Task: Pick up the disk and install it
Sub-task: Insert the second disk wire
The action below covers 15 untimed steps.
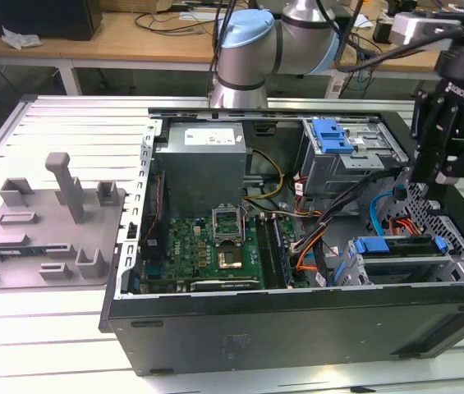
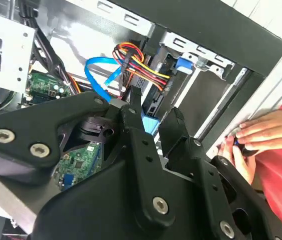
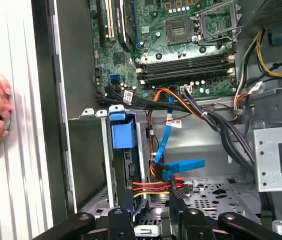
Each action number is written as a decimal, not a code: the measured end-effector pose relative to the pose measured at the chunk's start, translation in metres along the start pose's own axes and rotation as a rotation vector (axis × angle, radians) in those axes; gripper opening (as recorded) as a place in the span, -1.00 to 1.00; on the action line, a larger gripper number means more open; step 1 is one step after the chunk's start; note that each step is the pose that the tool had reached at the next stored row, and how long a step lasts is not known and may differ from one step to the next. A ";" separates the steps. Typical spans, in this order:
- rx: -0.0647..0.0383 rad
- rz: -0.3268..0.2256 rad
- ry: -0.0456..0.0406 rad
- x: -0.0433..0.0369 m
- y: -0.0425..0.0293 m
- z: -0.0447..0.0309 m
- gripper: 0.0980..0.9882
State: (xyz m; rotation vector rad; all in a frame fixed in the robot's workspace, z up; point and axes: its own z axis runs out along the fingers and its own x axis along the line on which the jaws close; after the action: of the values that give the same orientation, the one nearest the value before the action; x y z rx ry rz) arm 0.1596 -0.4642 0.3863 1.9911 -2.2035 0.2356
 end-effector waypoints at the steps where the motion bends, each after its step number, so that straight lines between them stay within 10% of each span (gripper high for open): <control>1: 0.001 0.000 0.0135 -0.0020 0.0013 -0.0004 -0.27; 7: 0.005 0.000 0.0928 -0.0157 0.0199 -0.0014 -0.27; 11: 0.007 0.001 0.1102 -0.0299 0.0257 -0.0026 -0.27; 13: 0.007 0.003 0.1361 -0.0348 0.0236 -0.0020 -0.27; 15: -0.006 0.039 0.1371 -0.0353 0.0231 -0.0001 -0.27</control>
State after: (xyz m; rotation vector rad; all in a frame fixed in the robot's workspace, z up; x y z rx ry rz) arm 0.1402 -0.4277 0.3783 1.8705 -2.1567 0.3592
